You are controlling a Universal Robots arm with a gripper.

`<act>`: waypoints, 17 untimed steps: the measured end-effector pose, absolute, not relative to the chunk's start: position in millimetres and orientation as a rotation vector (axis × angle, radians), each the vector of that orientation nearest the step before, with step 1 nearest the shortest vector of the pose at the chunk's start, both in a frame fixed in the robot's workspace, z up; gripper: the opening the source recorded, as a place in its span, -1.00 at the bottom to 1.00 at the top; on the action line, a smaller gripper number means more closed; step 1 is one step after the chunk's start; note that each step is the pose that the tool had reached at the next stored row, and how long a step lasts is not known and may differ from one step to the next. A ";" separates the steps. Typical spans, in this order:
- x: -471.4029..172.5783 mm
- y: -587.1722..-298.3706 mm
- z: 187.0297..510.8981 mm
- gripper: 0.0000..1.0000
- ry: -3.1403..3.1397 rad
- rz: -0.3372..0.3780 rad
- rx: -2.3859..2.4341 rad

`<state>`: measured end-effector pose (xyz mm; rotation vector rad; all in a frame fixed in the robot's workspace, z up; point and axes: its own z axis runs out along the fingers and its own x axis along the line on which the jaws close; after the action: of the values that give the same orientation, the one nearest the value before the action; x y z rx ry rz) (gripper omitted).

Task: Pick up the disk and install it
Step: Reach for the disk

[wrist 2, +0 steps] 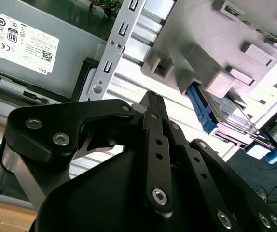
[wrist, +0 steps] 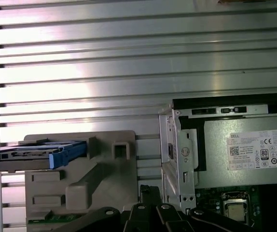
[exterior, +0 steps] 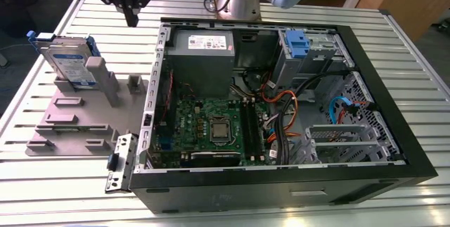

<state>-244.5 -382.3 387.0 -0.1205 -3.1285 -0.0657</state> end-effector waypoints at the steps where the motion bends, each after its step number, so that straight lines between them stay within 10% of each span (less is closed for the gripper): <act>1: -244.5 -382.3 387.0 -0.79 -3.128 -0.066 -0.120; 17: -247.5 -382.3 387.0 -0.79 -3.129 -0.066 -0.120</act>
<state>-247.5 -382.3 387.0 -0.1204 -3.1285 -0.0656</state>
